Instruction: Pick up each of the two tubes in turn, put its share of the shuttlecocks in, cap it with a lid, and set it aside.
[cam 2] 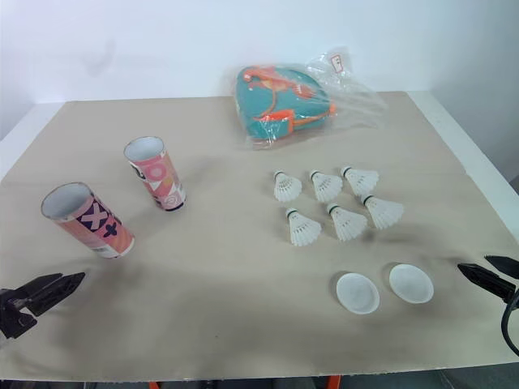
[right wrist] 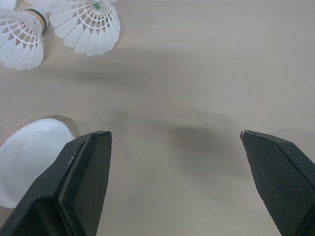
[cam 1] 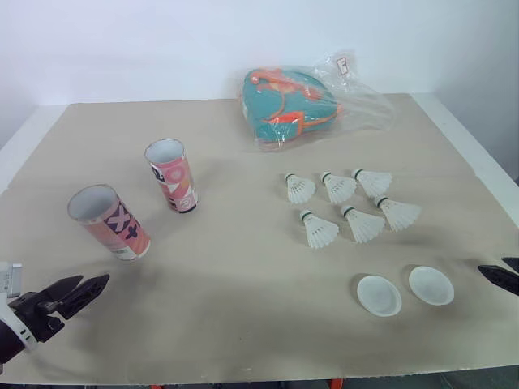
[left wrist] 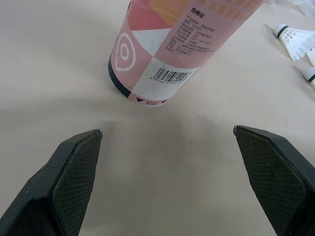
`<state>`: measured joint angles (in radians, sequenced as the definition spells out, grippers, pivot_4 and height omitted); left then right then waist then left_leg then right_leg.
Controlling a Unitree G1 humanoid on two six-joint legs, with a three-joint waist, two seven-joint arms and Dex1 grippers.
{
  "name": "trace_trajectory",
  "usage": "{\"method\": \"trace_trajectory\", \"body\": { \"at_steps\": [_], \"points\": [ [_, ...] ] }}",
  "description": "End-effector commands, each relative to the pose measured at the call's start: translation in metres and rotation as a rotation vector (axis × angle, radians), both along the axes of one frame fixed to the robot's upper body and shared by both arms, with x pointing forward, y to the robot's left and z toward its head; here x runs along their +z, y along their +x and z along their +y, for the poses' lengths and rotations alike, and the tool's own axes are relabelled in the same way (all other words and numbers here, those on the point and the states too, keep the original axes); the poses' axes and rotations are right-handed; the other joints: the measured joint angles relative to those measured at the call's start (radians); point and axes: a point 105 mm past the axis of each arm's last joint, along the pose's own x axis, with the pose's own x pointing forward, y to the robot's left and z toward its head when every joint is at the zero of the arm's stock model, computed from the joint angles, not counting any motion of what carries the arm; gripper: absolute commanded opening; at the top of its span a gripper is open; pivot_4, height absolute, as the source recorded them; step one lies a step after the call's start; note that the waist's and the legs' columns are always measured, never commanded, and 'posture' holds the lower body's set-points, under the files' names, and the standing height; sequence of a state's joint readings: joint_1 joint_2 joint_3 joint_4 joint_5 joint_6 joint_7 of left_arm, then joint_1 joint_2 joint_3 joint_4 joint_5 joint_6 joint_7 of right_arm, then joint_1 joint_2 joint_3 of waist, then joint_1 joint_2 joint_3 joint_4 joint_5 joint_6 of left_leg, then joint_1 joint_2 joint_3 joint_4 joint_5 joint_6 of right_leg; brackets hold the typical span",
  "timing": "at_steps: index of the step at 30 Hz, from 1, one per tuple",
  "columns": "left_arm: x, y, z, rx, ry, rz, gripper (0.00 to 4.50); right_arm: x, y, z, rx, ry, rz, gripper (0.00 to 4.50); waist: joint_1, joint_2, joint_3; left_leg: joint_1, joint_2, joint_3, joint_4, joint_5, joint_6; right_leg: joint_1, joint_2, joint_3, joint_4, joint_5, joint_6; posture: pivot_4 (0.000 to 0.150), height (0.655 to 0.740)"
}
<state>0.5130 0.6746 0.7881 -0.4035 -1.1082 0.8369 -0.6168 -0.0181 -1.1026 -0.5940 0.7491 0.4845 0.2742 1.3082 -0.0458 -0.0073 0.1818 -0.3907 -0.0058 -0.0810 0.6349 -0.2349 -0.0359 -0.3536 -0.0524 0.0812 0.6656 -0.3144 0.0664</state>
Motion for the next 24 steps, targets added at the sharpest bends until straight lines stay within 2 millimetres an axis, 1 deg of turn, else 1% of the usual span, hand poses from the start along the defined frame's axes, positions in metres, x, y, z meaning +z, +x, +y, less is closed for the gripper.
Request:
{"method": "trace_trajectory", "body": {
  "at_steps": [1,11,15,17,19,23,24],
  "points": [
    [0.002,0.000,-0.004,-0.005,0.007,-0.010,4.47,0.008,0.002,0.002,0.014,-0.006,-0.035,4.50,0.000,0.000,0.000,0.000,0.000,0.000,0.000,0.000,0.000,0.000,0.000,0.000,0.000,0.000,0.000,0.150,0.7387],
    [-0.003,-0.005,-0.009,-0.002,0.004,0.005,4.47,0.004,0.007,0.012,0.042,0.009,-0.039,4.50,0.000,0.000,0.000,0.000,0.000,0.000,0.000,0.000,0.000,0.000,0.000,0.000,0.000,0.000,0.000,0.150,0.7387],
    [-0.004,-0.007,-0.009,0.002,0.005,0.007,4.47,0.007,0.010,0.016,0.061,0.005,-0.051,4.50,0.000,0.000,0.000,0.000,0.000,0.000,0.000,0.000,0.000,0.000,0.000,0.000,0.000,0.000,0.000,0.150,0.7387],
    [-0.004,-0.007,-0.008,0.008,0.009,0.004,4.47,0.014,0.013,0.021,0.089,-0.002,-0.075,4.50,0.000,0.000,0.000,0.000,0.000,0.000,0.000,0.000,0.000,0.000,0.000,0.000,0.000,0.000,0.000,0.150,0.7387],
    [-0.004,-0.007,-0.008,0.017,0.013,0.002,4.47,0.022,0.018,0.030,0.126,-0.013,-0.102,4.50,0.000,0.000,0.000,0.000,0.000,0.000,0.000,0.000,0.000,0.000,0.000,0.000,0.000,0.000,0.000,0.150,0.7387],
    [-0.008,-0.009,-0.009,0.050,0.036,0.010,4.47,0.026,0.026,0.061,0.240,-0.016,-0.124,4.50,0.000,-0.002,0.000,0.000,0.001,0.000,0.000,0.000,0.000,0.000,0.001,0.001,0.000,0.000,0.000,0.150,0.7387],
    [-0.009,-0.009,-0.008,0.063,0.037,0.012,4.47,0.026,0.027,0.072,0.279,-0.011,-0.128,4.50,0.001,-0.002,0.000,0.000,0.001,0.000,0.000,0.000,0.000,0.000,0.001,0.001,0.000,0.000,0.000,0.150,0.7387]
  ]
}}
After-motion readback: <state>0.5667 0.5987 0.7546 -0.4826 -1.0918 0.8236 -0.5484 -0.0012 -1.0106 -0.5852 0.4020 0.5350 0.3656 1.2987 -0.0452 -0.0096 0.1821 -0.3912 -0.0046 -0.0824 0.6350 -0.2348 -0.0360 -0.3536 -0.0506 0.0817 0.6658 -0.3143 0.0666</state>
